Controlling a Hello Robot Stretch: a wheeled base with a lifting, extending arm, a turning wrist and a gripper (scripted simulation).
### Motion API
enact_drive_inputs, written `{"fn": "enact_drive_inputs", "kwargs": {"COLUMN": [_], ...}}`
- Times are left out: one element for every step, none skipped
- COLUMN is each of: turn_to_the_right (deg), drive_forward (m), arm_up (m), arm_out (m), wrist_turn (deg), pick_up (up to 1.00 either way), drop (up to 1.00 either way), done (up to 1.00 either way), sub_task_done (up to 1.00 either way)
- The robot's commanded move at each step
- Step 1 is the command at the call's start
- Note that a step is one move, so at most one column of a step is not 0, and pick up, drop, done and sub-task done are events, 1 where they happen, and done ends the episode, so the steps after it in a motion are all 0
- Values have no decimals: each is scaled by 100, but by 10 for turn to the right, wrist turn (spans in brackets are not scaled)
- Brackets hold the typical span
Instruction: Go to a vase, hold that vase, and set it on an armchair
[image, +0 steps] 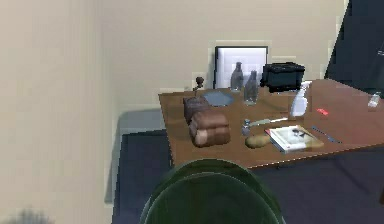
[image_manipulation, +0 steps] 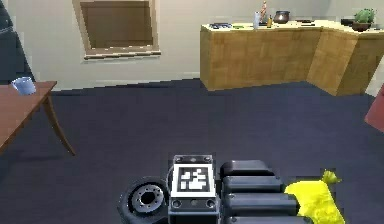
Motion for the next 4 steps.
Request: {"fn": "enact_drive_inputs", "kwargs": {"turn_to_the_right": [150,0,450,450], "drive_forward": [0,20,0,0], "arm_up": [0,0,0,0], "arm_out": [0,0,0,0], "wrist_turn": [0,0,0,0], "pick_up": [0,0,0,0], "drop": [0,0,0,0], "done": [0,0,0,0], "sub_task_done": [0,0,0,0]}}
